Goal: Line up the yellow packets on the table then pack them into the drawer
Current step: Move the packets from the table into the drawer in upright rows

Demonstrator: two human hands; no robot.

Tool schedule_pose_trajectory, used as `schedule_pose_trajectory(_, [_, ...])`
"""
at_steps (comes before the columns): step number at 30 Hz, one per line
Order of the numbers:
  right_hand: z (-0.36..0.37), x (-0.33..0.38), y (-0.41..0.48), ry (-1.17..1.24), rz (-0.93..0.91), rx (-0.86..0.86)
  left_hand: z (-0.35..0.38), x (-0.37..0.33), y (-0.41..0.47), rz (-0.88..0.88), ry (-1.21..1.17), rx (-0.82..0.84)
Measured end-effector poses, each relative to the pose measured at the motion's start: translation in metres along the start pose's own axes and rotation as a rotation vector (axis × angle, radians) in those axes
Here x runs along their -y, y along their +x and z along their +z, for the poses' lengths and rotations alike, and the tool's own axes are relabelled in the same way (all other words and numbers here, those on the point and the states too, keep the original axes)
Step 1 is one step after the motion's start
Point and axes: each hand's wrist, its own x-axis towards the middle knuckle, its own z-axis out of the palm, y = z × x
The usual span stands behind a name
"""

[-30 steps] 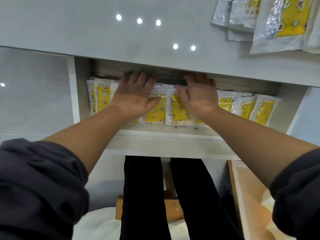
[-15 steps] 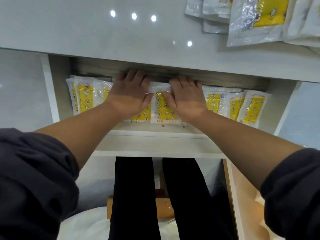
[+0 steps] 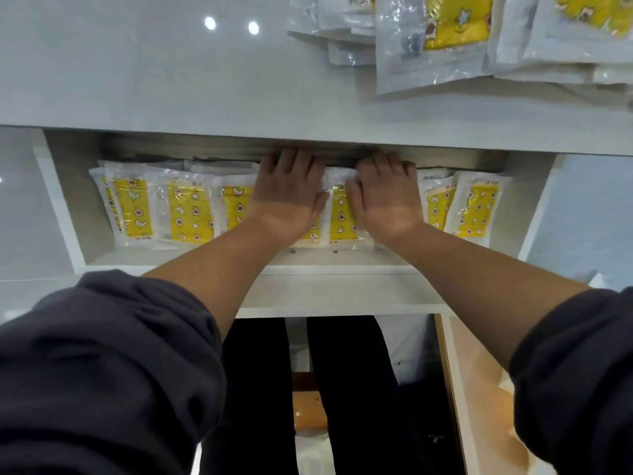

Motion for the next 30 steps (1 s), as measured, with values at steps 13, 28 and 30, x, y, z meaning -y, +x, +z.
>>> schedule_pose_trajectory(13, [-0.009, -0.026, -0.007, 0.134, -0.089, -0.024, -0.018, -0.011, 0.006, -0.016, 0.035, 0.072])
schedule_pose_trajectory(28, [-0.013, -0.130, -0.036, 0.072, 0.199, 0.027, -0.022, -0.112, 0.060, 0.014, -0.110, 0.056])
schedule_pose_trajectory(30, [-0.017, -0.136, -0.037, 0.093, 0.135, 0.073, -0.021, -0.113, 0.064, -0.010, -0.113, 0.051])
